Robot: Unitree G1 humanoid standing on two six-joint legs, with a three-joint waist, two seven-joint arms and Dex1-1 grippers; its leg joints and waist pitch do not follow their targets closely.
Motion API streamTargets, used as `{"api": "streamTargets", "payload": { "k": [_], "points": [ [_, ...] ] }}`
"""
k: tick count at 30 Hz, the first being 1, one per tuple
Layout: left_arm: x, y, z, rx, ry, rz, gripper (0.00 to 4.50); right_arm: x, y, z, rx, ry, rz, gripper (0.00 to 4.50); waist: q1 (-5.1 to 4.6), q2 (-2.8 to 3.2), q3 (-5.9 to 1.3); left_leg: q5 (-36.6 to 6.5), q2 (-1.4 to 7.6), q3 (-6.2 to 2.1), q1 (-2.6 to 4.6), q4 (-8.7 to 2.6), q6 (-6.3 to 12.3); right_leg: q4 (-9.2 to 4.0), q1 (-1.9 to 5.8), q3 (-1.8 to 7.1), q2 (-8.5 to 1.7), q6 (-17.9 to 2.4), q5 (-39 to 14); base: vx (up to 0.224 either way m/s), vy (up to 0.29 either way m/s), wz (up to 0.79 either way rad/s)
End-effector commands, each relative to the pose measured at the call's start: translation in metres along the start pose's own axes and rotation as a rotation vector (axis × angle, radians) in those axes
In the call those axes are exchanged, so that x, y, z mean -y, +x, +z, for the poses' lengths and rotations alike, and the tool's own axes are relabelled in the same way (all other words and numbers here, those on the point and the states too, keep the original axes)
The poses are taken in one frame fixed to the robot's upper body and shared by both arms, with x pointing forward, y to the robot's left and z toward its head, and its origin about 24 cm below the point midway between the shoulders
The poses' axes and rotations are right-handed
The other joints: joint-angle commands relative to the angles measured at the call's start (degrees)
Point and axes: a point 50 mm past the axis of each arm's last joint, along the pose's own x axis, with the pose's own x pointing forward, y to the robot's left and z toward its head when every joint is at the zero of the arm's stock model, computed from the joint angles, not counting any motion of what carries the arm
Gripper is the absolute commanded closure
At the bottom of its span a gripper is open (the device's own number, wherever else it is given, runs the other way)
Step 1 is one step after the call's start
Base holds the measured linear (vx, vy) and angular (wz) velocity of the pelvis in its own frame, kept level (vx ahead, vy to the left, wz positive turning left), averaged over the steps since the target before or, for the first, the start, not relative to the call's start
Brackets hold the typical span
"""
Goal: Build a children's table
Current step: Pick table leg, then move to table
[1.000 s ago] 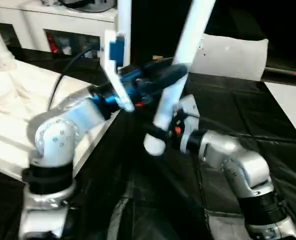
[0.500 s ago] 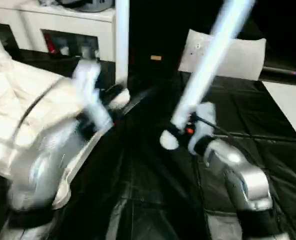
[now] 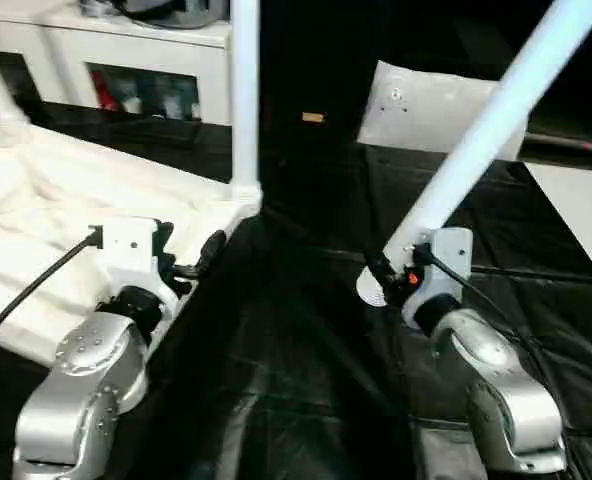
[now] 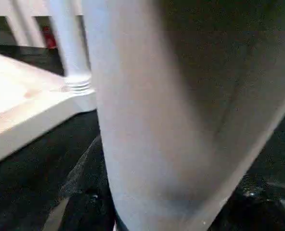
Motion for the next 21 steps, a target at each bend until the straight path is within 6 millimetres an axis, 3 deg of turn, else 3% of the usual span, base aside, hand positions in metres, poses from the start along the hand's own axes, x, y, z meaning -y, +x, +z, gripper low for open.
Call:
{"api": "streamTargets", "payload": {
  "k": [1, 2, 3, 4, 6, 7, 8, 9, 10, 11, 12, 13, 14, 15, 16, 17, 18, 19, 20, 21],
  "points": [
    [-0.0022, -0.0007, 0.0012, 0.011, 0.019, 0.036, 0.46, -0.0035, -0.0001, 0.0048, 0.022, -0.016, 0.025, 2.60, -0.18, 1.01, -2.79, -10.1, 3.99, -1.41, 0.75, -4.52, 4.34, -6.86, 2.23, 6.05, -8.96, -7.8, -34.3, -0.034, 0.084, 0.05],
    [-0.0022, -0.0007, 0.0013, 0.012, 0.019, 0.036, 0.46, -0.0037, 0.0000, 0.0047, 0.022, -0.018, 0.026, 2.60, -0.58, 1.00, -2.80, -12.0, 3.73, -0.90, 1.12, -5.11, 4.28, -6.42, 2.12, 5.35, -8.23, -8.1, -31.3, -0.039, 0.104, 0.09],
    [-0.0022, -0.0005, 0.0016, 0.014, 0.020, 0.036, 0.46, -0.0049, 0.0006, 0.0040, 0.019, -0.019, 0.034, 2.60, -0.68, 1.09, -2.73, -13.2, 3.62, -0.71, 1.37, -5.20, 4.24, -6.47, 1.91, 5.30, -8.19, -8.2, -30.6, -0.052, 0.116, 0.10],
    [-0.0020, -0.0004, 0.0019, 0.018, 0.020, 0.035, 0.46, -0.0068, 0.0013, 0.0031, 0.018, -0.017, 0.045, 2.60, -0.87, 1.22, -2.55, -15.9, 3.56, -0.51, 1.73, -5.09, 3.88, -6.82, 1.78, 5.24, -8.55, -8.0, -30.6, -0.052, 0.116, 0.10],
    [-0.0018, 0.0000, 0.0026, 0.018, 0.024, 0.033, 0.46, -0.0080, 0.0030, 0.0022, 0.011, -0.014, 0.053, 2.60, -1.26, 1.43, -1.85, -22.9, 3.82, -0.99, 2.41, -4.75, 2.15, -8.37, 2.11, 4.65, -9.96, -4.8, -37.6, -0.064, 0.129, 0.04],
    [-0.0020, 0.0002, 0.0027, 0.017, 0.029, 0.033, 0.46, -0.0083, 0.0041, 0.0019, 0.010, -0.012, 0.051, 2.60, -1.59, 1.57, -1.64, -25.1, 3.72, -1.05, 2.66, -5.00, 1.50, -8.51, 2.07, 3.94, -9.53, -3.5, -39.4, -0.067, 0.136, 0.01],
    [-0.0023, 0.0005, 0.0029, 0.015, 0.039, 0.034, 0.46, -0.0081, 0.0053, 0.0019, 0.011, -0.003, 0.045, 2.60, -2.86, 2.24, -1.40, -32.0, 3.49, -0.61, 3.09, -6.83, -0.57, -7.66, 2.09, 0.91, -6.70, -1.4, -38.8, -0.076, 0.146, -0.02],
    [-0.0023, 0.0007, 0.0030, 0.015, 0.039, 0.033, 0.46, -0.0080, 0.0056, 0.0019, 0.012, 0.000, 0.044, 2.60, -2.86, 2.24, -1.40, -32.0, 3.49, -0.61, 3.09, -6.83, -0.57, -7.66, 2.09, 0.91, -6.70, -1.4, -38.8, -0.107, 0.146, 0.05],
    [-0.0024, 0.0014, 0.0035, 0.016, 0.039, 0.031, 0.46, -0.0079, 0.0063, 0.0020, 0.012, 0.006, 0.043, 2.60, -3.44, 3.52, -1.56, -45.7, 3.63, 2.80, -1.98, -14.52, -4.79, 7.19, 6.01, -5.03, -0.22, -3.2, -17.5, -0.107, 0.146, 0.05],
    [-0.0024, 0.0022, 0.0040, 0.017, 0.039, 0.033, 0.46, -0.0082, 0.0071, 0.0020, 0.011, 0.005, 0.044, 2.60, -0.45, 3.74, -0.79, -46.6, 1.62, 7.09, -4.31, -15.58, -4.81, 10.63, 5.75, -5.86, 1.35, -2.6, -13.1, -0.143, 0.127, 0.22],
    [-0.0024, 0.0024, 0.0041, 0.017, 0.040, 0.033, 0.46, -0.0083, 0.0072, 0.0019, 0.011, 0.004, 0.045, 2.60, -1.36, 2.87, -0.98, -44.8, 2.38, 7.22, -4.32, -15.80, -5.82, 10.90, 6.72, -3.77, 0.22, -2.2, -17.7, -0.102, 0.032, 0.14],
    [-0.0024, 0.0027, 0.0044, 0.018, 0.041, 0.032, 0.46, -0.0085, 0.0075, 0.0018, 0.010, 0.004, 0.045, 2.60, -0.79, -1.21, -3.62, -25.5, 2.88, 4.34, -0.15, -4.93, -8.45, 3.07, 3.14, 4.20, -9.41, 2.9, -46.5, -0.102, 0.032, 0.14],
    [-0.0021, 0.0034, 0.0047, 0.018, 0.043, 0.030, 0.46, -0.0088, 0.0076, 0.0013, 0.008, 0.003, 0.046, 2.60, -1.16, -0.55, -3.03, -5.9, -0.25, -3.96, 0.02, 9.88, -1.42, -9.00, -1.80, 11.59, -17.20, 5.0, -62.3, 0.000, 0.000, 0.00],
    [-0.0018, 0.0036, 0.0048, 0.017, 0.043, 0.028, 0.46, -0.0088, 0.0075, 0.0009, 0.008, 0.003, 0.047, 2.60, -0.80, -0.93, -3.76, -5.0, -1.20, -6.26, -5.22, 10.03, -0.26, -7.03, 4.22, 12.95, -17.03, 2.3, -58.9, 0.090, 0.072, -0.06],
    [-0.0016, 0.0037, 0.0048, 0.017, 0.043, 0.027, 0.46, -0.0089, 0.0073, 0.0004, 0.006, 0.002, 0.047, 2.60, -0.16, -0.61, -3.45, -4.4, -1.05, -8.44, -8.42, 10.12, -1.73, -4.26, 7.36, 10.41, -16.15, -3.2, -43.3, 0.090, 0.072, -0.06],
    [-0.0013, 0.0037, 0.0049, 0.017, 0.043, 0.026, 0.46, -0.0088, 0.0072, 0.0001, 0.005, 0.002, 0.047, 2.60, 0.53, 0.56, -3.13, -5.7, 0.11, -8.73, -7.38, 9.20, -2.48, -4.18, 6.58, 10.21, -16.18, -7.4, -35.6, 0.026, 0.166, -0.11],
    [-0.0012, 0.0038, 0.0049, 0.017, 0.042, 0.025, 0.46, -0.0088, 0.0071, -0.0001, 0.005, 0.003, 0.047, 2.60, 0.52, 1.28, -2.96, -6.2, 2.19, -8.36, -4.23, 4.52, -1.54, -3.55, 4.86, 7.56, -13.09, -13.9, -24.9, -0.051, 0.208, 0.15],
    [-0.0005, 0.0038, 0.0045, 0.015, 0.043, 0.021, 0.46, -0.0086, 0.0065, -0.0005, 0.001, 0.001, 0.050, 2.60, -0.74, 3.60, -4.11, -2.0, 2.35, -7.57, -1.25, -2.20, 2.81, 1.46, 3.19, 2.95, -4.24, -13.5, -17.9, -0.051, 0.208, 0.15],
    [-0.0003, 0.0039, 0.0044, 0.014, 0.043, 0.020, 0.46, -0.0084, 0.0065, -0.0005, 0.001, 0.001, 0.050, 2.60, -3.37, 5.40, -4.90, 1.3, 1.65, -9.25, 3.22, -4.61, 10.64, 8.94, -1.30, -0.42, 0.86, -6.5, -14.9, -0.056, 0.217, 0.05],
    [0.0003, 0.0042, 0.0041, 0.014, 0.044, 0.018, 0.46, -0.0078, 0.0065, -0.0004, 0.000, 0.001, 0.050, 2.60, -4.35, 4.79, -5.05, 4.3, 1.66, -9.63, 3.32, -4.39, 14.40, 10.41, -2.18, -0.65, 1.45, -2.7, -13.7, -0.049, 0.195, 0.05]
  ]
}}
